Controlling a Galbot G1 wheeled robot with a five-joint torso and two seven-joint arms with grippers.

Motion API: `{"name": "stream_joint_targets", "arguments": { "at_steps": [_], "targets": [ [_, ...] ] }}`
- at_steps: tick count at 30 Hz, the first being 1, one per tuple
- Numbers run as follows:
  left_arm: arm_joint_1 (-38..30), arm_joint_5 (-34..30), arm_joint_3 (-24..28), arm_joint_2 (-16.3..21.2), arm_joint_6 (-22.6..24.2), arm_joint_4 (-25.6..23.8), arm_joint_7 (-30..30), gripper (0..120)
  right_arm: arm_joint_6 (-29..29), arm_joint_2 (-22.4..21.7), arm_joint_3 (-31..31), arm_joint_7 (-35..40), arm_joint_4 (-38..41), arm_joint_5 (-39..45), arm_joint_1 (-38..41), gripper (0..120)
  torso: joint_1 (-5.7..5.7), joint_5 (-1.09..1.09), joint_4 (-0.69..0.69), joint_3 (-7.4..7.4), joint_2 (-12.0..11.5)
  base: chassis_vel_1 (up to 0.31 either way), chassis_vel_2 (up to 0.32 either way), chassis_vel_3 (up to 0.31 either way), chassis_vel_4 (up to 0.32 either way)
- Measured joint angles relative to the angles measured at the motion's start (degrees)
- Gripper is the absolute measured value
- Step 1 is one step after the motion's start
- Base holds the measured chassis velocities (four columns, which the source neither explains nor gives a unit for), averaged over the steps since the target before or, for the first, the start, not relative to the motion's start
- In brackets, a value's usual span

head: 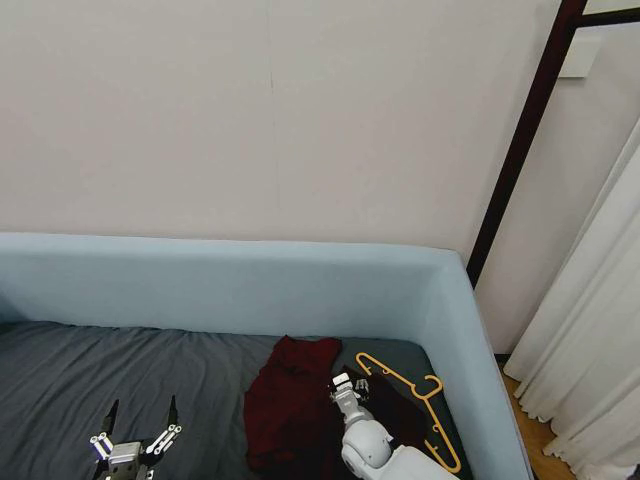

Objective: Pick up the clothes from the sofa and hang them on the clothes hanger.

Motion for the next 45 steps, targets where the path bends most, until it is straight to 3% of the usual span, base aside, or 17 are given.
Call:
{"name": "stream_joint_targets", "arguments": {
  "at_steps": [12, 13, 24, 29, 32, 35, 42, 45],
  "targets": [
    [-0.2, 0.2, 0.4, -0.2, -0.2, 0.2, 0.0, 100, 0.3, -3.1, 0.3, 0.9, 3.6, 0.7, -0.7, 8, -0.01, 0.00, 0.00, 0.00, 0.0, 0.000, 0.000, 0.000, 0.000],
    [-0.2, 0.3, 0.5, -0.3, -0.2, 0.2, 0.0, 100, 1.4, -3.8, 0.3, 0.8, 4.8, 1.1, -1.0, 0, -0.01, 0.00, 0.00, 0.00, 0.0, 0.000, 0.000, 0.000, 0.000],
    [-0.4, 0.5, 0.8, -0.3, -0.2, -0.3, 0.1, 100, 12.9, -9.2, 2.9, -1.9, 14.1, 4.0, -1.8, 0, 0.00, 0.00, -0.01, 0.00, 0.0, 0.000, 0.000, 0.000, 0.000],
    [-0.5, 0.2, 0.7, 0.2, -0.2, -0.6, 0.1, 100, 24.0, -10.8, 5.3, -8.3, 18.5, 9.3, 0.4, 0, -0.01, 0.00, -0.01, 0.00, 0.0, 0.000, 0.000, 0.000, 0.000],
    [-0.7, -0.2, 0.6, 0.4, -0.2, -0.8, 0.1, 100, 30.7, -12.4, 6.6, -16.7, 22.6, 14.3, 4.3, 0, -0.01, -0.01, 0.01, 0.00, 0.0, 0.000, 0.000, 0.000, 0.000],
    [-1.0, -1.0, 0.6, 0.4, -0.2, -1.0, 0.1, 100, 32.3, -13.7, 6.6, -19.9, 26.7, 20.2, 9.0, 0, 0.00, 0.01, 0.00, 0.01, 0.0, 0.000, 0.000, 0.000, 0.000],
    [-2.2, -5.3, 1.4, 0.4, -0.7, -1.9, 0.1, 100, 34.2, -15.0, 5.4, -23.0, 32.2, 29.5, 21.6, 0, 0.00, 0.00, 0.00, 0.00, 0.0, 0.000, 0.000, 0.000, 0.000],
    [-3.5, -10.0, 1.9, 0.9, -0.7, -2.7, 1.4, 100, 35.1, -14.8, 2.2, -23.3, 33.1, 33.3, 29.9, 0, 0.01, 0.00, 0.00, 0.01, 0.0, 0.000, 0.000, 0.000, 0.000]
  ]
}}
